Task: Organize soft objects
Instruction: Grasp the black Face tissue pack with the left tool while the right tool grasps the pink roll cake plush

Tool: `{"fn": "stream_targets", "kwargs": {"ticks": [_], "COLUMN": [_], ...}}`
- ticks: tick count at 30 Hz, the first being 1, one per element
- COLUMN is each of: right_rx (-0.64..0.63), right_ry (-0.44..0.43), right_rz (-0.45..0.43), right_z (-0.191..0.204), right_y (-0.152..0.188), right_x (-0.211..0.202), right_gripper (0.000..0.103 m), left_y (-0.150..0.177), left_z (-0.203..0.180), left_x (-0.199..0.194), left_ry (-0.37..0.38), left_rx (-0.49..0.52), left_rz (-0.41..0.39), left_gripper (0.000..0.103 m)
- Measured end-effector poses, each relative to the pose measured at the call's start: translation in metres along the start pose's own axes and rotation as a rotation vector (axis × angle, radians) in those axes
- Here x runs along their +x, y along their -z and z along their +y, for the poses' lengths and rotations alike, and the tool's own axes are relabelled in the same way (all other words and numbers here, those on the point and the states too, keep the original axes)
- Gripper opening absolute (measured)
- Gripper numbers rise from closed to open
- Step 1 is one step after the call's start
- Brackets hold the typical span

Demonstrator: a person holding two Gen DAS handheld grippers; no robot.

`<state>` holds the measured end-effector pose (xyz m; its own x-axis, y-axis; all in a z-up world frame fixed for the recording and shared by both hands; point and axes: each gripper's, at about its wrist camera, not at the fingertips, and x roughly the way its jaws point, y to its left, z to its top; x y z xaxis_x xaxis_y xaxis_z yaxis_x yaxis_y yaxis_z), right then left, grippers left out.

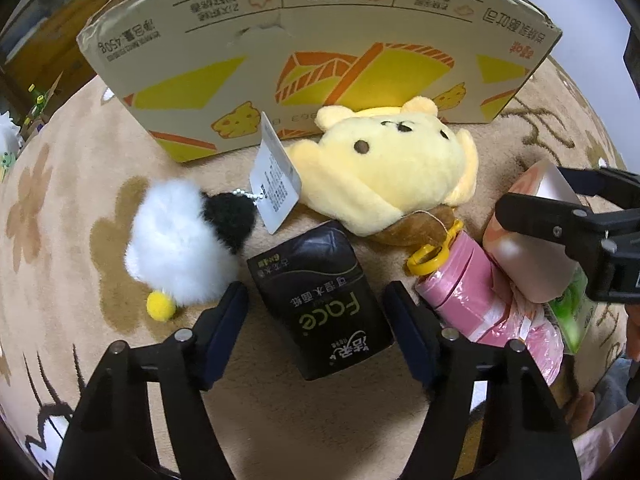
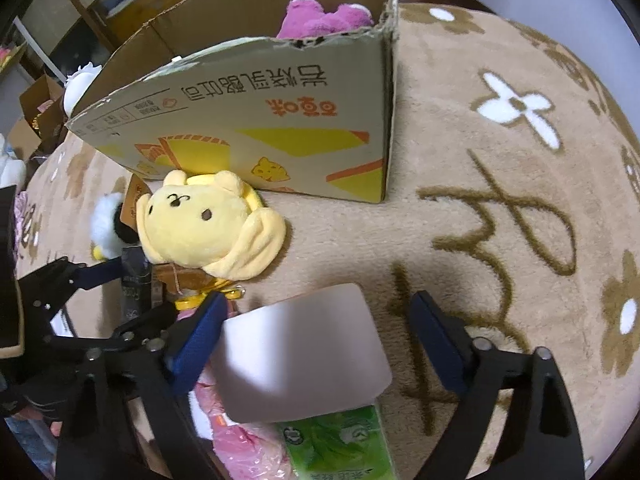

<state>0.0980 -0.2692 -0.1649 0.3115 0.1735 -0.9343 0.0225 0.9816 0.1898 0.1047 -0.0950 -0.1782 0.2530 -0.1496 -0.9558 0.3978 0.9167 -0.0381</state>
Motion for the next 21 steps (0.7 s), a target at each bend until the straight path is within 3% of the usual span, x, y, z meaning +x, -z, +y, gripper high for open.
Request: {"fn": "stream_targets", "kwargs": {"ticks": [2,11,21], "right_rx": [0.017,-0.022,-0.032], "right_ry": [-0.039,-0.026,-0.020], "right_rz": [0.022,0.012,-0.064], "right_z": [0.000,0.016,0.026], "right_y": [-0.002,-0.005,-0.007], "right_x": [0.002,-0.004,-0.022], "right_gripper": [0.073,0.053,0.050], "left_y": [-0.001,0.001,0.012], "left_z": [0.001,0.018,0.025], "left_x": [0.000,-0.008,-0.028], "left_ry": [0.004,0.014,0.000], "left_rx": [-0.005,-0.029,-0.039], "left_rz": [0.001,-0.019,-0.065], "left_gripper": [0.060,0.056,0.056]}}
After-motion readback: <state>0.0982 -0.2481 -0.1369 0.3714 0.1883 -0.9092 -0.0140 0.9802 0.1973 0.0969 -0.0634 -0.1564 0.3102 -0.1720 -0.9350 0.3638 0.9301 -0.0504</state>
